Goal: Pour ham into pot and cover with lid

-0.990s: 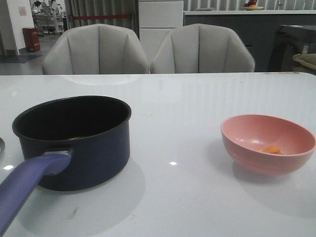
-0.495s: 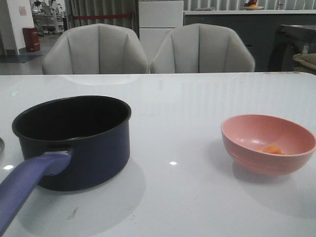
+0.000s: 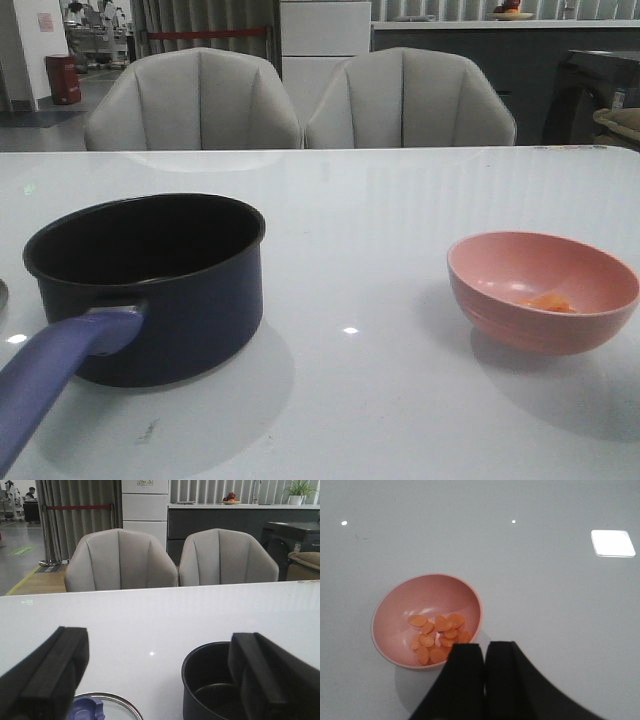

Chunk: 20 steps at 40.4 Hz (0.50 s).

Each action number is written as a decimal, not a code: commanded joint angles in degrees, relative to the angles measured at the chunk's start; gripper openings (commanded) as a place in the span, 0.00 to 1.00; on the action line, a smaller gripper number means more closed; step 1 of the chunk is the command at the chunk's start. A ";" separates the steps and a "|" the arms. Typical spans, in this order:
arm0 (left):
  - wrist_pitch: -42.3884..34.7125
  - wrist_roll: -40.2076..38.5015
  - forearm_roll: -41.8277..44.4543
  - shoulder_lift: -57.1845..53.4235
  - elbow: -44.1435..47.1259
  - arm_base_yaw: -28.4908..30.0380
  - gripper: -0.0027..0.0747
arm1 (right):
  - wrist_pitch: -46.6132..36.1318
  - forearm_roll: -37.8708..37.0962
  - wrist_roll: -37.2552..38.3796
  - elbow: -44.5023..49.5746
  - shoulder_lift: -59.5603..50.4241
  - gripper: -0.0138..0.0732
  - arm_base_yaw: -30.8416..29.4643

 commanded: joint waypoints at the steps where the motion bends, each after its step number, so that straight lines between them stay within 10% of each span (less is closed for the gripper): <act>1: -4.74 -0.06 -0.66 0.46 -1.56 -0.45 0.82 | -4.18 1.66 0.17 -3.90 3.89 0.40 -0.11; 8: -4.74 -0.06 -0.66 0.46 -1.56 -0.45 0.82 | 4.39 2.10 0.33 -12.05 14.69 0.68 -0.32; 20: -4.74 -0.06 -0.66 0.46 -1.56 -0.45 0.82 | 11.96 4.32 0.60 -24.15 35.81 0.68 -4.03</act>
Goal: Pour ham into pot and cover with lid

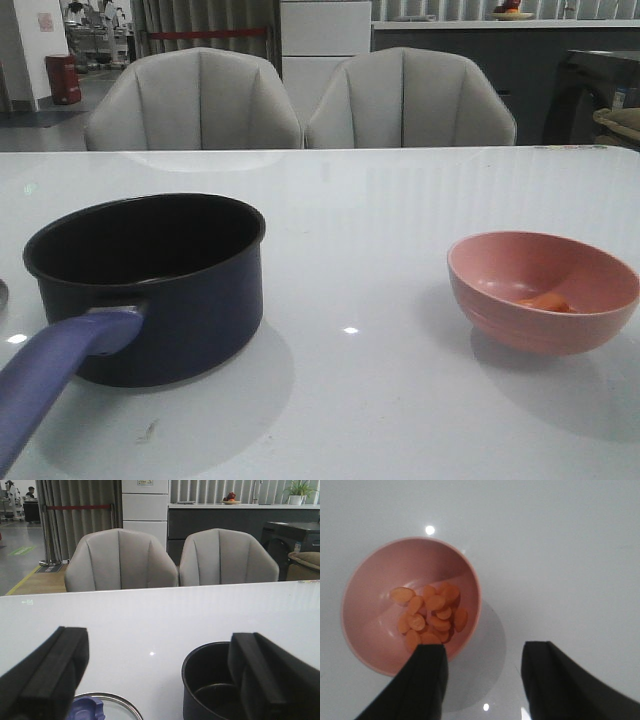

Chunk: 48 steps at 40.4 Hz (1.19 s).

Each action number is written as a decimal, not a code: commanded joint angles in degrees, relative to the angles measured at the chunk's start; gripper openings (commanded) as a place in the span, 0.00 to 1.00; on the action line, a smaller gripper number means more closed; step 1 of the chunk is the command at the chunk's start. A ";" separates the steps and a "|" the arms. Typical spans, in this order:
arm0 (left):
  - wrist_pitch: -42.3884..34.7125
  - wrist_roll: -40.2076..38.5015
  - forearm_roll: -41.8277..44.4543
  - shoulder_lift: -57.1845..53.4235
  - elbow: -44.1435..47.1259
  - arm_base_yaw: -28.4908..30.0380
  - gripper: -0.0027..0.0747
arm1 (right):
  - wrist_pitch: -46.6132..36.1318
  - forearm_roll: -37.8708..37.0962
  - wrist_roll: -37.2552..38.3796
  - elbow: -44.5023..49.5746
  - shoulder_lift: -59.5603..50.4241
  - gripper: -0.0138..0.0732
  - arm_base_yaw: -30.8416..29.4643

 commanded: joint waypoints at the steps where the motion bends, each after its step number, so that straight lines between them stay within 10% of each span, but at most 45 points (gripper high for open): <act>1: -4.74 -0.06 -0.66 0.46 -1.56 -0.45 0.82 | -0.10 1.68 -0.02 -4.95 5.86 0.68 -1.64; 23: -4.74 -0.06 -0.66 0.46 -1.56 -0.45 0.82 | 5.61 9.98 -8.18 -18.31 29.25 0.68 -1.61; 31: -4.74 -0.06 -0.66 0.46 -1.56 -0.45 0.82 | 7.13 14.85 -10.69 -21.02 34.03 0.29 -1.61; 48: -4.74 -0.06 -0.66 0.46 -1.56 -0.45 0.82 | 2.52 15.25 -14.58 -24.21 29.08 0.31 -0.91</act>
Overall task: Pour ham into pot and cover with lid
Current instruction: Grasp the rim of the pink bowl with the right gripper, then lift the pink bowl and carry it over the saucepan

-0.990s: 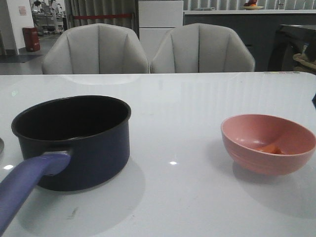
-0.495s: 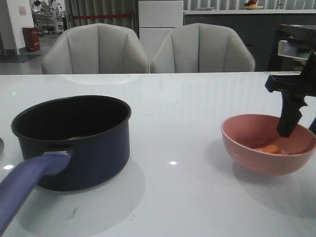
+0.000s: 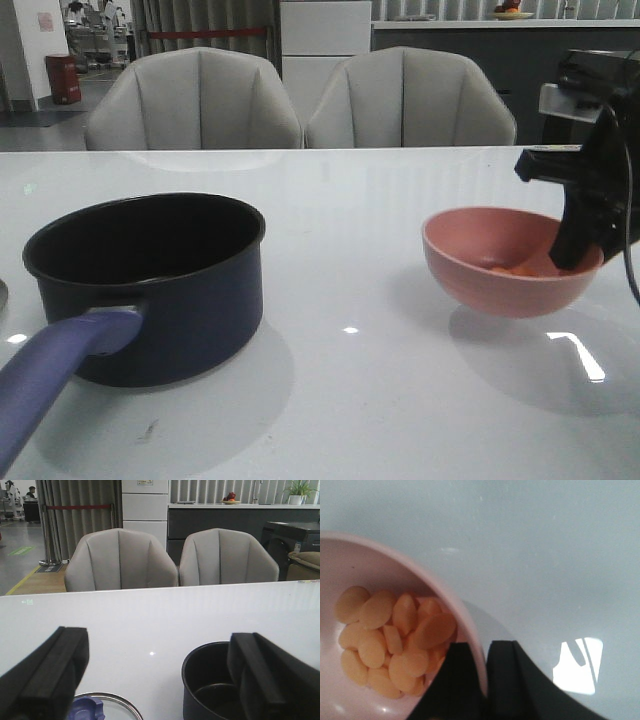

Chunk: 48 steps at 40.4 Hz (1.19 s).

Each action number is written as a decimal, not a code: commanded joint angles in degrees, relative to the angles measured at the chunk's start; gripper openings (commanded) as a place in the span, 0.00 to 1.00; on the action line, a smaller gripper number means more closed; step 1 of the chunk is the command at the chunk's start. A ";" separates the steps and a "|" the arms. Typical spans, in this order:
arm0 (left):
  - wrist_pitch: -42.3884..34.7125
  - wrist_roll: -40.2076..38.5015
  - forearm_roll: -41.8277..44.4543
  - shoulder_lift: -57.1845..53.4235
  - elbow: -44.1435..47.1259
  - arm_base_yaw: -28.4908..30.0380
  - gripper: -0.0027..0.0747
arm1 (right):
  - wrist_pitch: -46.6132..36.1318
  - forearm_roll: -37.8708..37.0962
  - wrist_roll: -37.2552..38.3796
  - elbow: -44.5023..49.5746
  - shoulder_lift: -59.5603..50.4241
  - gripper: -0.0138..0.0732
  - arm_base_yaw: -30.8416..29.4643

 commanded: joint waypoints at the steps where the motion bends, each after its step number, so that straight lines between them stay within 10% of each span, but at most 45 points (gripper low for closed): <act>1: -4.74 -0.06 -0.66 0.46 -1.56 -0.45 0.82 | -3.90 0.69 -0.98 -2.63 -7.37 0.31 0.98; 30: -4.51 -0.06 -0.66 0.46 -1.56 -0.45 0.82 | -42.18 -12.53 -0.57 -2.87 -13.93 0.32 30.93; 48: -4.51 -0.06 -0.66 0.46 -1.56 -0.45 0.82 | -77.11 -13.43 -18.42 -1.74 -2.60 0.32 37.12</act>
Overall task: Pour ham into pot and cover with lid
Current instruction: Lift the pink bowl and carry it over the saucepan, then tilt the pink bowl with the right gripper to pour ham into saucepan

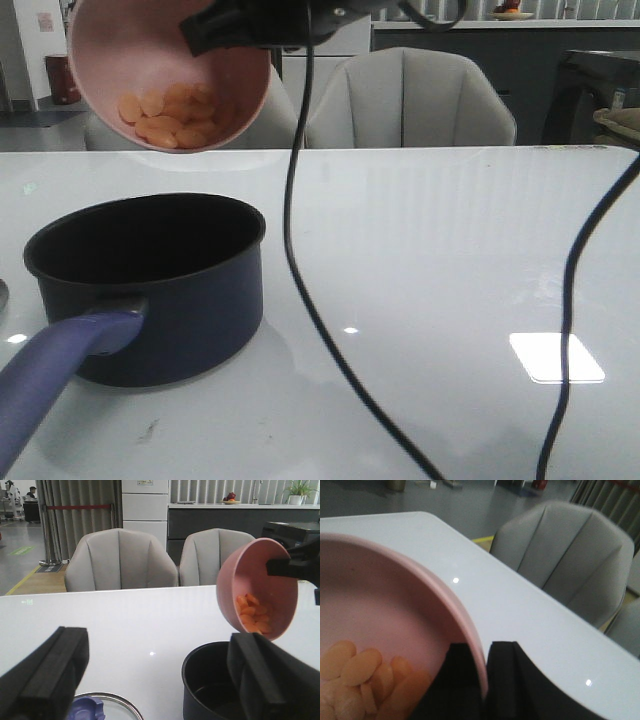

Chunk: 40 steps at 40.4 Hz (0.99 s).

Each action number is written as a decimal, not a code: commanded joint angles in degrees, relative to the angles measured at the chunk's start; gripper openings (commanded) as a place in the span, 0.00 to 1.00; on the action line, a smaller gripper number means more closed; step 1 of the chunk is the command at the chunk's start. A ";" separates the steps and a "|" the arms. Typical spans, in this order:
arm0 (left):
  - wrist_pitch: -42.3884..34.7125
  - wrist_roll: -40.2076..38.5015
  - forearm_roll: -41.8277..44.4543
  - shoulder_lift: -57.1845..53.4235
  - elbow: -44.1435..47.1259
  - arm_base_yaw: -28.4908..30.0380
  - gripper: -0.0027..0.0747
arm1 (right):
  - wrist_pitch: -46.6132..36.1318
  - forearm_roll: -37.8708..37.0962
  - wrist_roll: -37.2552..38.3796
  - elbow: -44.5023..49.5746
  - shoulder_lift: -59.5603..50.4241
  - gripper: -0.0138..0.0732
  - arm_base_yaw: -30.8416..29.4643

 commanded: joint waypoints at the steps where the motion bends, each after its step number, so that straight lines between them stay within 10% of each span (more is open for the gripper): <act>1: -4.49 -0.06 -0.66 0.46 -1.56 -0.45 0.82 | -17.77 -0.52 -5.78 -0.64 -0.83 0.32 0.99; 17: -4.49 -0.06 -0.66 0.46 -1.56 -0.45 0.82 | -51.70 -5.73 -13.39 4.56 4.62 0.32 2.23; 40: -4.49 -0.06 -0.66 0.46 -1.56 -0.45 0.82 | -52.27 -10.52 -21.19 4.71 6.17 0.32 2.23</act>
